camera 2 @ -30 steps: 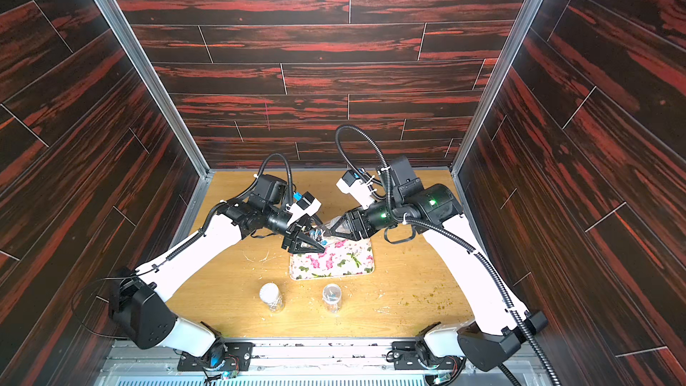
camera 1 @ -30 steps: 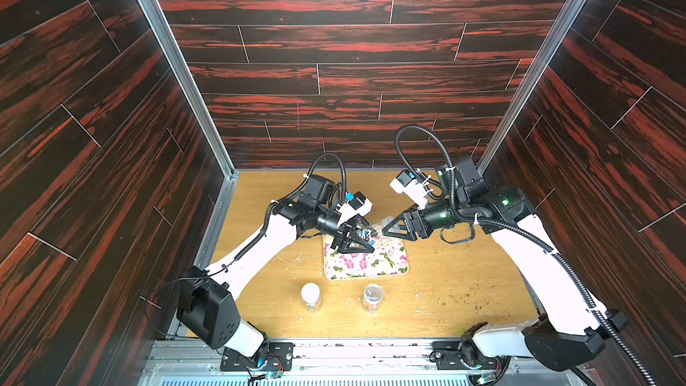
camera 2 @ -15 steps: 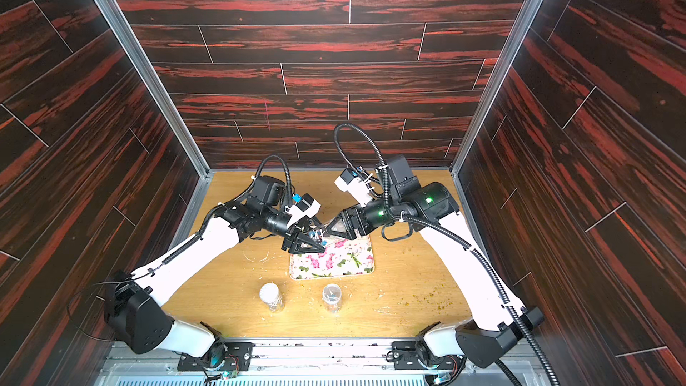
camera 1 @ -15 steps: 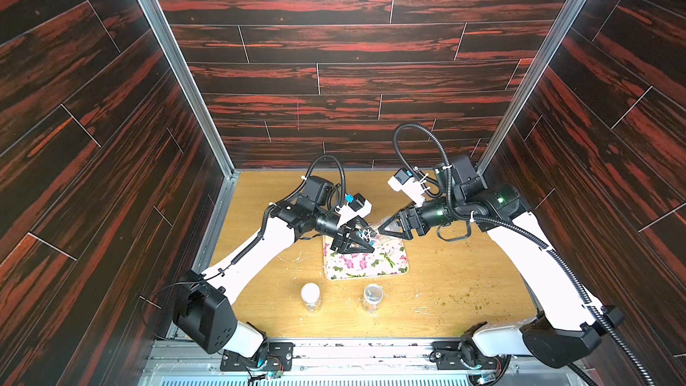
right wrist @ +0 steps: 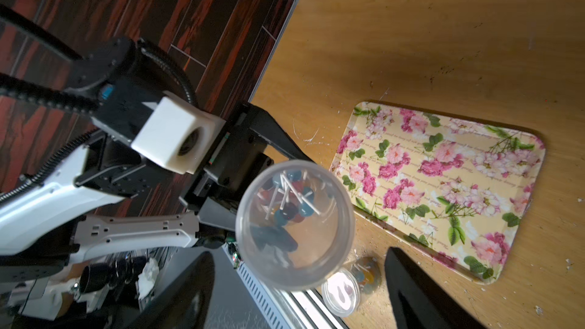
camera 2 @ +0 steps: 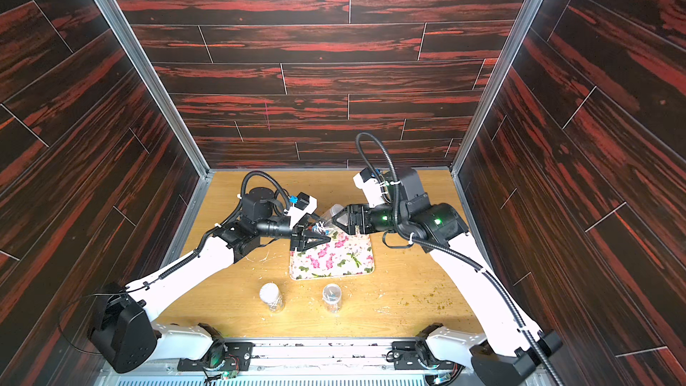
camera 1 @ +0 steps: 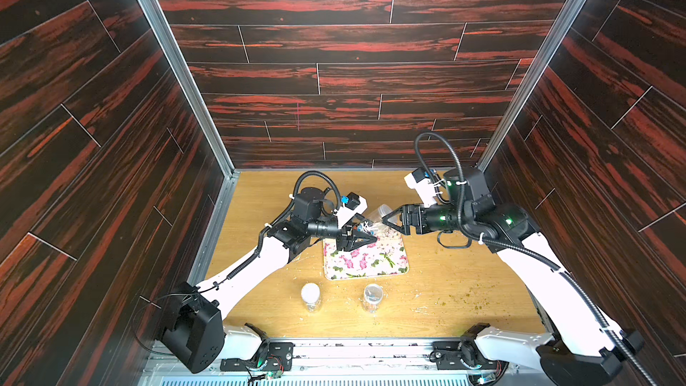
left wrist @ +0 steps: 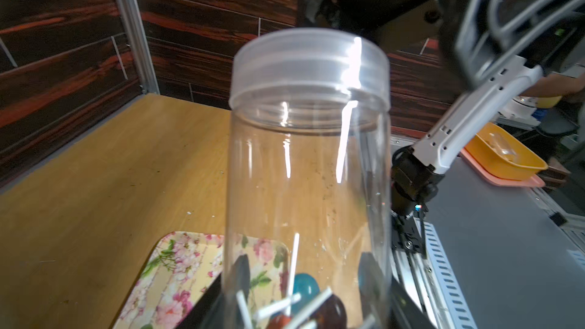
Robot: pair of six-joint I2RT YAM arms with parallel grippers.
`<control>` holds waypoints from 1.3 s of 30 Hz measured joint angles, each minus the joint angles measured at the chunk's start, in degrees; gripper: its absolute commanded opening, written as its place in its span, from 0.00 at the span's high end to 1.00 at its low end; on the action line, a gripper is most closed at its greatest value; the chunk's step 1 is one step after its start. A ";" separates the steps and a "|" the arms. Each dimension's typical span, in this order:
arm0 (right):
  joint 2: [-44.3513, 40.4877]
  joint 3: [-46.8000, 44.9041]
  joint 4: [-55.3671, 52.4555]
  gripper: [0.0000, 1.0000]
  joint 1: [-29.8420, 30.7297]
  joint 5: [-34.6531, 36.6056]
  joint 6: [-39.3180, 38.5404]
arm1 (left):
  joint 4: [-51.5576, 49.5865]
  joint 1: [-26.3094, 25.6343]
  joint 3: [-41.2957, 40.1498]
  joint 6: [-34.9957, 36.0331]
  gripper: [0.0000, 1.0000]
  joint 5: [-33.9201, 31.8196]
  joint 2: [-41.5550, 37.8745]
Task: Pour the candies out of the jar
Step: Pick up the jar from the center of the board, then unscrew the lid from the jar.
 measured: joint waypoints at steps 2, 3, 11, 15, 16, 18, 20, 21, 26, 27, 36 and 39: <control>-1.73 -1.60 2.60 0.13 0.07 1.31 2.49 | 1.97 -0.44 -0.66 -0.98 0.57 -2.32 0.00; -2.36 -2.16 3.89 0.13 0.11 2.21 3.67 | 2.89 -0.81 -0.90 -1.38 0.57 -3.43 0.00; -2.93 -4.59 11.02 0.13 0.87 8.92 9.70 | 10.40 -3.52 -3.26 -3.96 0.57 -11.80 -0.39; -2.62 -5.09 12.70 0.16 1.64 11.91 10.99 | 13.14 -4.81 -4.37 -4.61 0.57 -16.00 -0.46; -2.54 -5.09 13.05 0.17 1.73 12.39 11.21 | 13.79 -5.05 -4.57 -4.70 0.57 -16.90 -0.48; -2.36 -5.09 13.75 0.19 2.05 13.14 11.47 | 14.78 -5.44 -4.83 -4.85 0.57 -18.29 -0.48; -1.97 -5.09 14.38 0.19 2.38 13.81 11.56 | 15.58 -5.66 -4.90 -5.05 0.57 -19.54 -0.48; -1.73 -5.09 14.56 0.19 2.58 14.19 11.56 | 15.98 -5.77 -4.94 -5.11 0.57 -20.02 -0.48; -0.92 -5.40 15.43 0.21 2.71 14.99 11.56 | 17.57 -6.38 -4.96 -5.53 0.57 -21.53 -0.48; -0.83 -5.49 15.67 0.22 2.71 15.06 11.58 | 17.64 -6.49 -4.96 -5.60 0.57 -21.75 -0.48; -0.68 -6.21 18.47 0.35 3.04 15.21 11.15 | 18.12 -6.95 -4.98 -5.92 0.57 -22.60 -0.48; -0.68 -6.78 19.91 0.43 3.15 14.69 10.97 | 18.10 -6.97 -5.03 -6.14 0.57 -22.64 -0.48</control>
